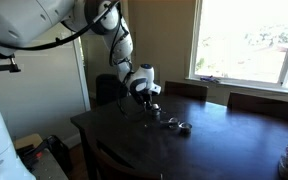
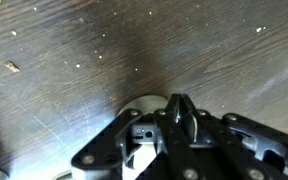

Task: Unstack the measuring cups

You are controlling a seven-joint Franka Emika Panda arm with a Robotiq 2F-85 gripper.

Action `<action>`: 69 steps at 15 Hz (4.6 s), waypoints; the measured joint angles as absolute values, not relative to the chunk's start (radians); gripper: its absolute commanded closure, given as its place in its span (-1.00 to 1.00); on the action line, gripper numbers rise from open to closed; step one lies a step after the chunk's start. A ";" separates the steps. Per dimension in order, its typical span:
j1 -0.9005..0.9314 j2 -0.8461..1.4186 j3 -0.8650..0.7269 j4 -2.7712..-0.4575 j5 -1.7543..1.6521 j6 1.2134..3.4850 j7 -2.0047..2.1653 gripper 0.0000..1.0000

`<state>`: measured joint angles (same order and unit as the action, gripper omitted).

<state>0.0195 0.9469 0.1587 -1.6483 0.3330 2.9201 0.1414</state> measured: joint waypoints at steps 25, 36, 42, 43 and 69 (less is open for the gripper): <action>0.065 0.784 0.320 -1.887 0.186 3.040 0.031 0.86; -0.221 0.978 0.555 -1.742 0.188 2.893 -0.219 0.86; -0.241 1.060 0.552 -1.654 0.193 2.833 -0.242 0.90; -0.241 1.069 0.550 -1.643 0.194 2.831 -0.242 0.68; -0.157 0.831 0.440 -1.776 0.211 2.923 -0.159 -1.00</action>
<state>-0.1572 0.8306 0.4399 -1.7764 0.2106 2.9233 -0.1585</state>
